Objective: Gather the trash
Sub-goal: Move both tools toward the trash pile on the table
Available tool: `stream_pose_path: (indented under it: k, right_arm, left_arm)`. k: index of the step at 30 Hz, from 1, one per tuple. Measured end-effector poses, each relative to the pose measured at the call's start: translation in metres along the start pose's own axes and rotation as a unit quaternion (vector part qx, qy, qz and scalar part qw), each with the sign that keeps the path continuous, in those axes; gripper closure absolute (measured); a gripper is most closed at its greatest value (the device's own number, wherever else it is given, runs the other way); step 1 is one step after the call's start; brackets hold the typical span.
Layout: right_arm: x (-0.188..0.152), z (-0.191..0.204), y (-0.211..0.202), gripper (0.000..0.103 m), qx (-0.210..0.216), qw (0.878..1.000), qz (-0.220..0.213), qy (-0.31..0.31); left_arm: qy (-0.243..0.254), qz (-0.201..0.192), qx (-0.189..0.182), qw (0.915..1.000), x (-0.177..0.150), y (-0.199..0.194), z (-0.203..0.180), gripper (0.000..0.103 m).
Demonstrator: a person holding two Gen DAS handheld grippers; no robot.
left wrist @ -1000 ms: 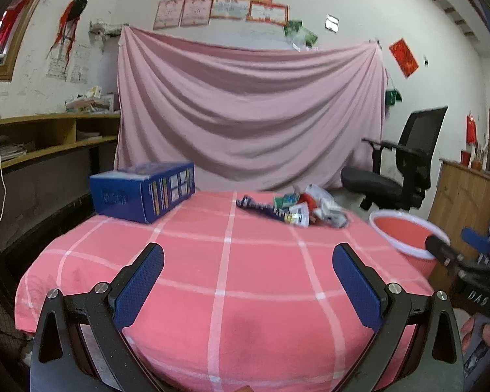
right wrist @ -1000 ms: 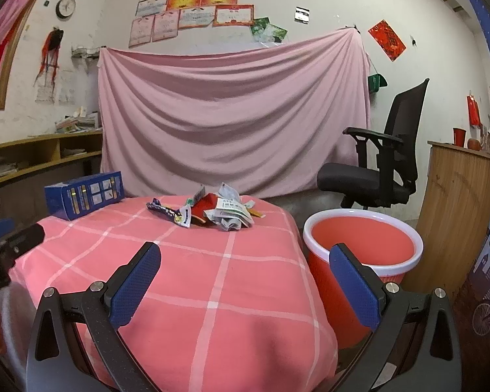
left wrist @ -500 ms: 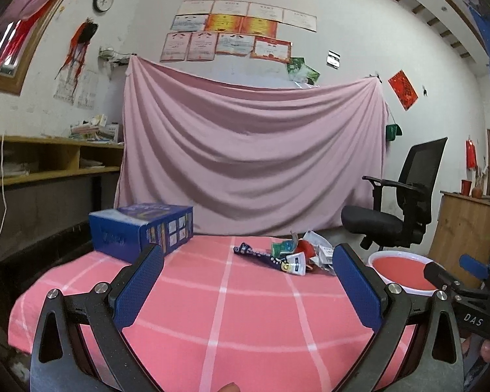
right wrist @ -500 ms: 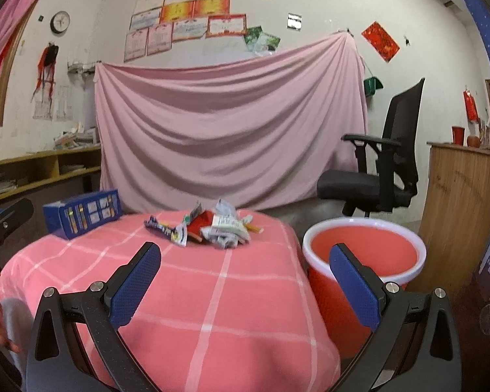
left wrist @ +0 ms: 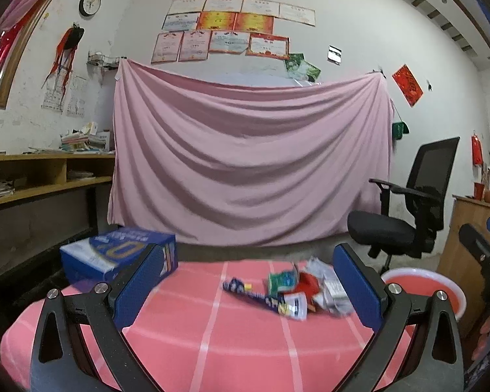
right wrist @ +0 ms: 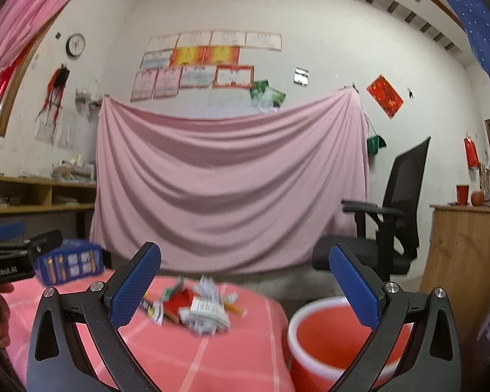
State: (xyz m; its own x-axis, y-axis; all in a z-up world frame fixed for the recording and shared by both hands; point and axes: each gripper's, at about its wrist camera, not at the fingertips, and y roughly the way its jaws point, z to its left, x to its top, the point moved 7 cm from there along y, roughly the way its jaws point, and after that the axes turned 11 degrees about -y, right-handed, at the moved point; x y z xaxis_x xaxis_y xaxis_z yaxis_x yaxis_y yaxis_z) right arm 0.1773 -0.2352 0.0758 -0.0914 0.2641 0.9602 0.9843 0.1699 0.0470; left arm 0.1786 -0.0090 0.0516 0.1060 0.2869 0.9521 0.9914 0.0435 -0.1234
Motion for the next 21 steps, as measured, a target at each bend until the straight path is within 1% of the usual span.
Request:
stream_pose_path:
  k: [4,7,10,13,14,16,18,21]
  right_arm:
    - [0.007,-0.004,0.030,0.000,0.004,1.000,-0.016,0.007]
    - [0.007,-0.004,0.057,0.000,0.027,0.999,-0.008,0.029]
    - [0.002,-0.004,0.083,0.000,0.046,0.998,0.011,0.051]
    - [-0.011,0.004,0.107,0.000,0.063,0.995,0.047,0.054]
    - [-0.019,0.008,0.115,0.000,0.068,0.994,0.067,0.051]
    - [-0.031,0.012,0.125,0.000,0.070,0.992,0.095,0.041]
    - [-0.048,0.018,0.135,0.000,0.073,0.988,0.131,0.034]
    - [-0.073,0.026,0.150,0.000,0.100,0.974,0.201,0.042]
  left_arm:
    - [0.004,-0.016,0.009,0.9998,0.008,0.030,-0.002,0.002]
    - [0.014,-0.006,0.024,0.9996,0.008,0.057,0.001,0.002]
    - [0.018,0.032,0.028,0.9989,0.001,0.090,0.006,0.002]
    - [0.017,0.076,0.046,0.9959,-0.011,0.121,0.011,0.002]
    - [0.017,0.094,0.048,0.9943,-0.016,0.130,0.012,0.002]
    - [0.015,0.136,0.057,0.9889,-0.030,0.148,0.014,0.002]
    - [0.008,0.176,0.055,0.9828,-0.043,0.162,0.015,0.002]
    - [0.008,0.221,0.064,0.9731,-0.064,0.179,0.018,0.002]
